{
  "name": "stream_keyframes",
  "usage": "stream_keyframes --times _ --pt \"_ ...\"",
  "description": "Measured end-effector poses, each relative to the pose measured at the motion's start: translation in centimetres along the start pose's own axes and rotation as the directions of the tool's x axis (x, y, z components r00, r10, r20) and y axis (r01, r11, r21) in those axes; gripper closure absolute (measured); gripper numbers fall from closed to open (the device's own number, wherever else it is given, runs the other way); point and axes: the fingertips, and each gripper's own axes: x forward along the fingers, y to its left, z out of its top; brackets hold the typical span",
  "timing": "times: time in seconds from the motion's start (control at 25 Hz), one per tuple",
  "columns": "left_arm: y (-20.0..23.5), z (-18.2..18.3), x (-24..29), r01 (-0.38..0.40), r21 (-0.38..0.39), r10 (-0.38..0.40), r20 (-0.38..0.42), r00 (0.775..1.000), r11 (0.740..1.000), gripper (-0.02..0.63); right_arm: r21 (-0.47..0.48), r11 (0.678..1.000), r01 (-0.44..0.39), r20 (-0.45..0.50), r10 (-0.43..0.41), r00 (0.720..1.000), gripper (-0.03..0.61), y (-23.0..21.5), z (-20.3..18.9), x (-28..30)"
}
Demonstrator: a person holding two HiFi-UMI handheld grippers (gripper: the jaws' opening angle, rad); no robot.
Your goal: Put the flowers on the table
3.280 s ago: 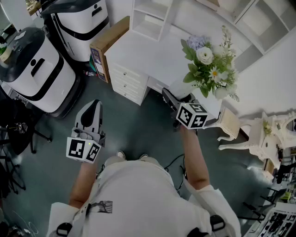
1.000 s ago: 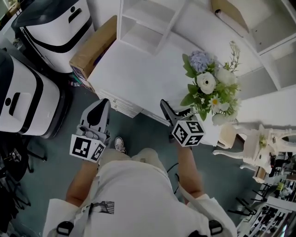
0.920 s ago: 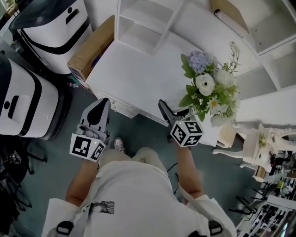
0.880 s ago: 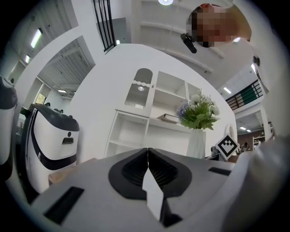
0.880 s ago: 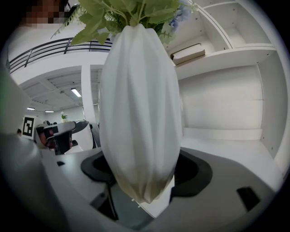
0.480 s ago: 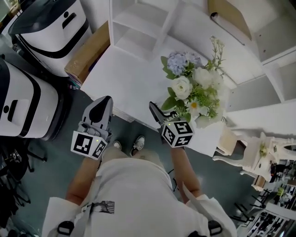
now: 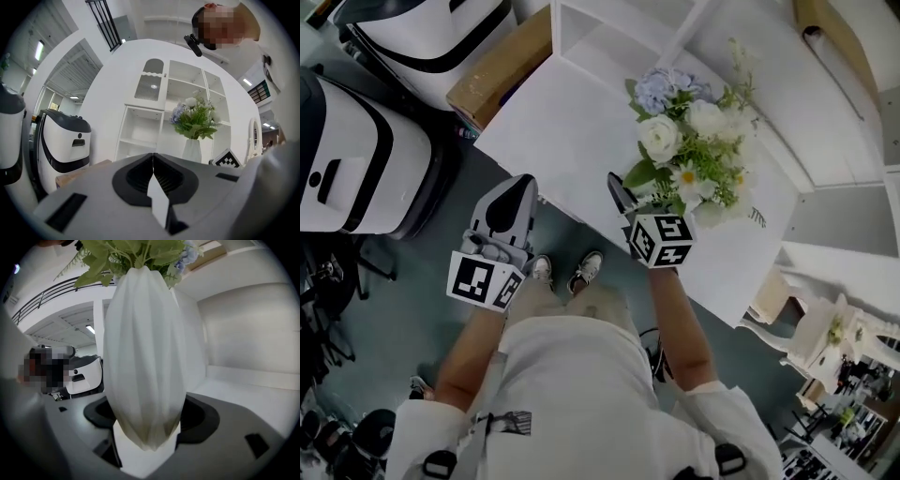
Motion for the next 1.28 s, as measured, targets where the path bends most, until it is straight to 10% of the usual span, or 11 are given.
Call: stream_keyframes --times 1.28 --pt "3.6 -4.0 -1.8 -0.156 0.007 0.156 -0.051 0.986 0.988 0.598 -0.063 0.997 -0.054 -0.065 0.05 0.997 0.203 -0.6 -6.7 12.4"
